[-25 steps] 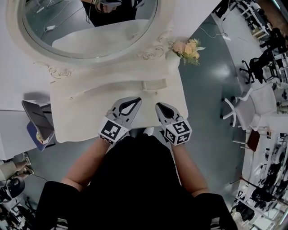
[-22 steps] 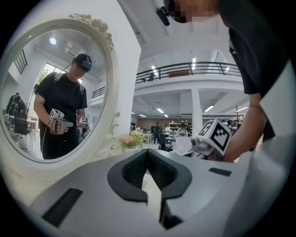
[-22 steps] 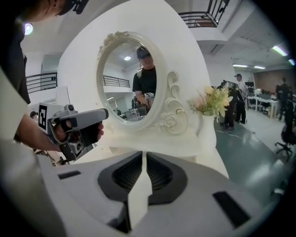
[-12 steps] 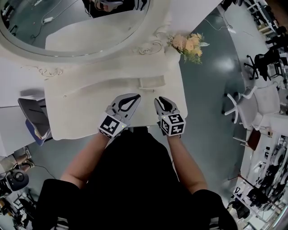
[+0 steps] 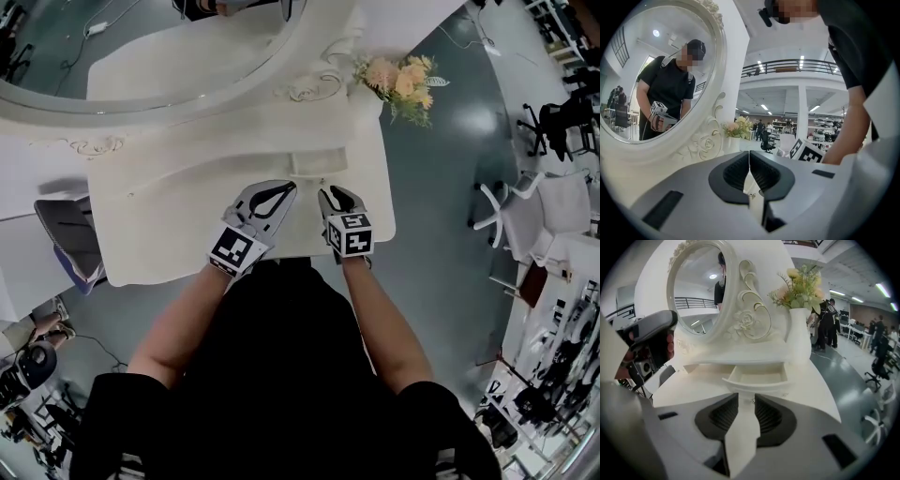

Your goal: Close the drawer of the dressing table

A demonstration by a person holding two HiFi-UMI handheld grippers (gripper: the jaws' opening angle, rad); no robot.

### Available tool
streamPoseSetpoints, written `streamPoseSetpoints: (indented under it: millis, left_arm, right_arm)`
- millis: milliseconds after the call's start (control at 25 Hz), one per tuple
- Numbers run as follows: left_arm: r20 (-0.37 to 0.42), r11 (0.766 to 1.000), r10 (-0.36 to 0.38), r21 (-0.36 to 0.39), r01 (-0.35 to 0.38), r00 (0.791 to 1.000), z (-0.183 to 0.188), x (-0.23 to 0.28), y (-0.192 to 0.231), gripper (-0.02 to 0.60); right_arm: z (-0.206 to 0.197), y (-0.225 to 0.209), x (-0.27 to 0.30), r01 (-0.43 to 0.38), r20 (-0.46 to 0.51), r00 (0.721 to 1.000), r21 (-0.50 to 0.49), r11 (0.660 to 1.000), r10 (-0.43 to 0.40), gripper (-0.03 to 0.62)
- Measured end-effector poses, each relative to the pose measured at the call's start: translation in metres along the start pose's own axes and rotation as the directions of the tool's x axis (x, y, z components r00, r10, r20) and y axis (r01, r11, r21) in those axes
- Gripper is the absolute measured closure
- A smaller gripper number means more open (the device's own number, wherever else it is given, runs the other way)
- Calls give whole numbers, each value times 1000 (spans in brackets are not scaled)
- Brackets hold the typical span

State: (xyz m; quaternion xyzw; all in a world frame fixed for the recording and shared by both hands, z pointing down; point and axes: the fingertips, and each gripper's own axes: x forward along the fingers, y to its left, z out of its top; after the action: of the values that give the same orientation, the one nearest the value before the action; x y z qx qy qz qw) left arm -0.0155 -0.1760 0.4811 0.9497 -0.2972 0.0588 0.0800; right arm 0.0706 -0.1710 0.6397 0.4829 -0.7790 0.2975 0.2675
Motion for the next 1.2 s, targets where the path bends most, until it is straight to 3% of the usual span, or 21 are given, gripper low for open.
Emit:
streamPoseSetpoints:
  millis: [720, 1200]
  left_arm:
    - [-17, 1000, 9, -27, -9, 1000, -16, 7, 11, 586]
    - [-25, 999, 27, -40, -28, 999, -17, 5, 21, 586]
  right_arm:
    - [-20, -16, 44, 81, -104, 991, 27, 996, -78, 502]
    - [-19, -18, 46, 113, -97, 989, 46, 993, -108, 502]
